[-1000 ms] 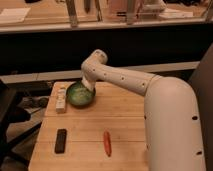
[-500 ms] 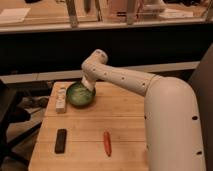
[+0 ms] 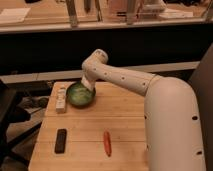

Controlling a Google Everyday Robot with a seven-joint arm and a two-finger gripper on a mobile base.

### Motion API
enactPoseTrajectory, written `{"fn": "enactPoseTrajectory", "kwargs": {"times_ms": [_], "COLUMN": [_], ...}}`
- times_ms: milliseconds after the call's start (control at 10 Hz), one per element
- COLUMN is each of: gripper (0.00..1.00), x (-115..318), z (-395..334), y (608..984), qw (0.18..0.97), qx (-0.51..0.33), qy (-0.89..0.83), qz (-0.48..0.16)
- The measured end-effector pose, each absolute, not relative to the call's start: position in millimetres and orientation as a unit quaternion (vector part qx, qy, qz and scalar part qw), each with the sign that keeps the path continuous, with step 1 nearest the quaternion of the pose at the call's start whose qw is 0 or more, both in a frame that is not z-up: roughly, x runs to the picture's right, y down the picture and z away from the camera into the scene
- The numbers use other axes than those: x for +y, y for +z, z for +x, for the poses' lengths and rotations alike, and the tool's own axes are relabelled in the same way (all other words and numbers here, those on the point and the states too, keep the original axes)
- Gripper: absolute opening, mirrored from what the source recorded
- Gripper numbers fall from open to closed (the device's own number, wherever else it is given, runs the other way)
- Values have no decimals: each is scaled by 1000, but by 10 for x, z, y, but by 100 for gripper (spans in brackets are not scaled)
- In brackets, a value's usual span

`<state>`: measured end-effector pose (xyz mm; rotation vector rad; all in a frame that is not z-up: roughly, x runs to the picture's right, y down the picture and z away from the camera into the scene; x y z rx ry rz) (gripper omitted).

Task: Place the white sponge in the ceramic bowl

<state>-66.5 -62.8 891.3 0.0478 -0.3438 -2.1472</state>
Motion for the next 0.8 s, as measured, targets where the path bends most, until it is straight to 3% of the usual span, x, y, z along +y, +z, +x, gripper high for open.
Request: {"fn": "enactPoseTrajectory", "kwargs": {"times_ms": [800], "gripper": [13], "x": [-639], "z": [-677], "y": [8918], "qw": [454], "qx": [-142], "qy": [-879], "qz": [25]}}
